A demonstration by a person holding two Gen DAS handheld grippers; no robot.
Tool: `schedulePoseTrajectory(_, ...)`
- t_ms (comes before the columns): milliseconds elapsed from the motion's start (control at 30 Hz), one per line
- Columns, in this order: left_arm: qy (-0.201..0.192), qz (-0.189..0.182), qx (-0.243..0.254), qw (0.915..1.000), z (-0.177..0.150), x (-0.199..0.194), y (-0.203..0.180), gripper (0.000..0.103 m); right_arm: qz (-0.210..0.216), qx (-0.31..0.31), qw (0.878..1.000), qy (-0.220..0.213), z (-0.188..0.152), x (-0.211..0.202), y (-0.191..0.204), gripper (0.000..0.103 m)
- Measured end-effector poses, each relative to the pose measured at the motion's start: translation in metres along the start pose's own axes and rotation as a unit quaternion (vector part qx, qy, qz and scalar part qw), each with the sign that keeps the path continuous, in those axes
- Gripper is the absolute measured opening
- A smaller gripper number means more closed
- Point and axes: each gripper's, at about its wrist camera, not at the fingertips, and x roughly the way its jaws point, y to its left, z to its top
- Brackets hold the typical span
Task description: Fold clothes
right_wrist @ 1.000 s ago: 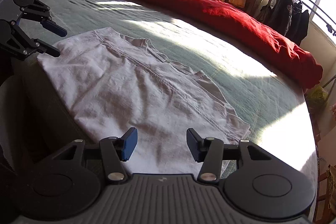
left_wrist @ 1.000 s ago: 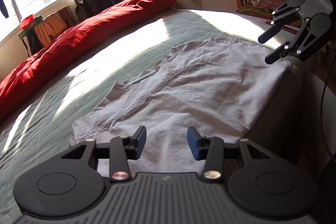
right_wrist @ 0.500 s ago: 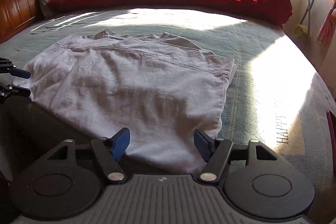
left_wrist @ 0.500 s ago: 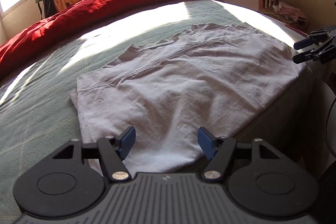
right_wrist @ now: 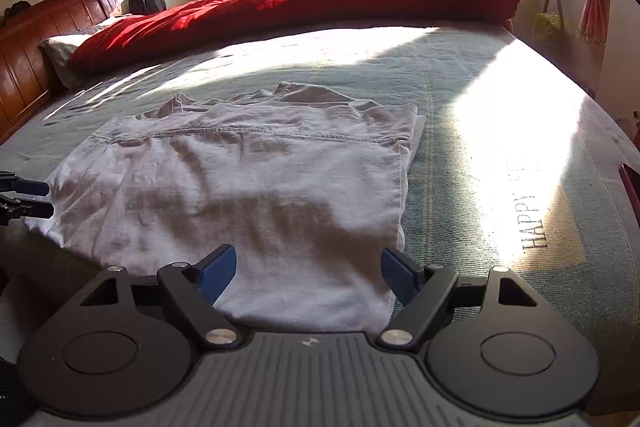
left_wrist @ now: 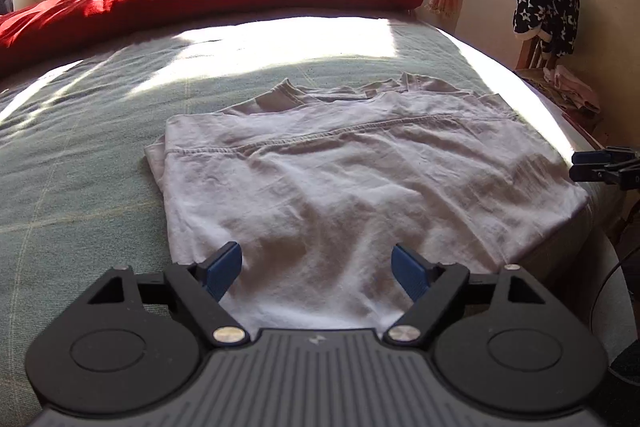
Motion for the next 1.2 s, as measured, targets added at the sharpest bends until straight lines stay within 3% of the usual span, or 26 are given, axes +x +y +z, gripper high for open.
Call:
schedulePoseTrajectory(167,-0.014,-0.021,-0.072,0.9971,0.011,0.021,0.02,0.085,0.03,0.012,0.999,-0.019,0.018,0.021,0.011,0.088)
schedulePoseTrajectory(267,-0.002,0.014,-0.101,0.9948,0.001,0.029,0.038,0.084,0.018,0.027,0.999,-0.01,0.014,0.036,0.01,0.088)
schedulePoseTrajectory(367,-0.017,0.002,-0.118,0.9929,-0.011,0.021,0.049,0.085,0.0,0.027,1.0,0.005,0.004,0.043,0.005,0.09)
schedulePoseTrajectory(467,-0.016,0.003,-0.119,0.9927,-0.008,0.014,0.05,0.085,0.02,0.031,0.999,0.003,-0.001,0.044,0.002,0.103)
schedulePoseTrajectory(667,-0.016,-0.005,-0.103,0.9945,0.013,0.021,0.046,0.089,0.014,0.028,1.0,0.004,-0.005,0.052,0.008,0.103)
schedulePoseTrajectory(867,0.004,0.0,-0.095,0.9954,0.005,0.039,0.049,0.089,0.003,0.026,1.0,0.002,-0.008,0.055,0.011,0.103)
schedulePoseTrajectory(1067,0.007,-0.005,-0.087,0.9961,0.004,0.032,0.049,0.091,-0.048,-0.059,0.997,0.018,-0.012,0.062,0.035,0.103)
schedulePoseTrajectory(1200,0.006,-0.013,-0.093,0.9956,0.019,0.025,0.049,0.091,-0.032,-0.034,0.998,0.031,0.002,0.056,0.027,0.103)
